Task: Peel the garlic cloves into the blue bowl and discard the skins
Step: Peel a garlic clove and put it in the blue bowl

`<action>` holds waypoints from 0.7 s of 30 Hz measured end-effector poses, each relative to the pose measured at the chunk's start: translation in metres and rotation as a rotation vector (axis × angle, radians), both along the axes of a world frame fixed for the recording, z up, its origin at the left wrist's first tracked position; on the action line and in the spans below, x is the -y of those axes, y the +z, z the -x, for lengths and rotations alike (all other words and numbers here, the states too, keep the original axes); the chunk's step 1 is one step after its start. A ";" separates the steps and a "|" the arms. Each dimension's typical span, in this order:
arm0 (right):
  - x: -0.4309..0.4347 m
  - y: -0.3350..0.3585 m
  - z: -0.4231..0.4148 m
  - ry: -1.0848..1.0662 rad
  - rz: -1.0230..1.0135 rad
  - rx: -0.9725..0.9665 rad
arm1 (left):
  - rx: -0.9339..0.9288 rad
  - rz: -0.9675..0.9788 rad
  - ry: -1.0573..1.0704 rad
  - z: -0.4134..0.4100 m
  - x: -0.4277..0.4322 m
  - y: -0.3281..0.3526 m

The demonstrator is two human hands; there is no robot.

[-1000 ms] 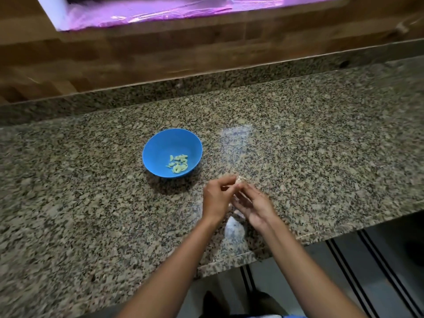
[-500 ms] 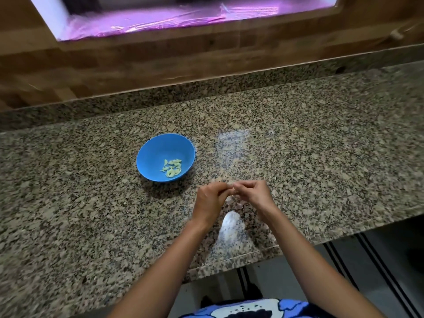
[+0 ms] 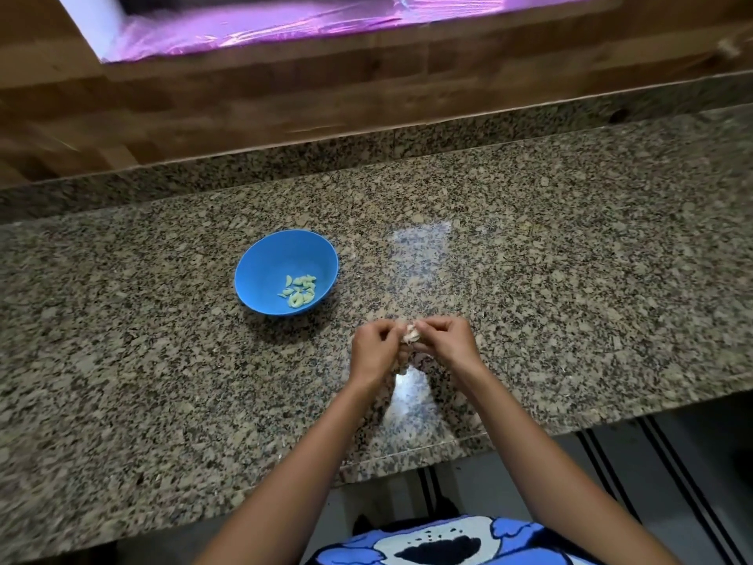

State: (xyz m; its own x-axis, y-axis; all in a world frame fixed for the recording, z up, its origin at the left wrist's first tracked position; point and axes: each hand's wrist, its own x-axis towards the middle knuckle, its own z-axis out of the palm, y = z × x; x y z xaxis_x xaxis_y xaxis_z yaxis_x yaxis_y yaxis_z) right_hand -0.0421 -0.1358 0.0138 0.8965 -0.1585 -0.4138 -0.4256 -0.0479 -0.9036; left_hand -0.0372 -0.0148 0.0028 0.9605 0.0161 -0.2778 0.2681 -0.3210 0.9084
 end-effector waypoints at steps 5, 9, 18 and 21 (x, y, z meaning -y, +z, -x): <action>0.018 -0.004 -0.007 0.103 0.404 0.025 | -0.233 0.291 0.208 -0.003 -0.018 0.002; 0.027 -0.009 -0.010 0.251 0.761 0.037 | -0.234 0.087 0.135 -0.011 -0.034 -0.005; -0.006 -0.012 0.008 0.310 1.057 0.403 | -0.027 -0.626 -0.244 -0.018 -0.029 0.004; -0.021 -0.012 0.014 0.350 0.753 0.343 | 0.092 -0.814 -0.327 -0.014 -0.020 0.007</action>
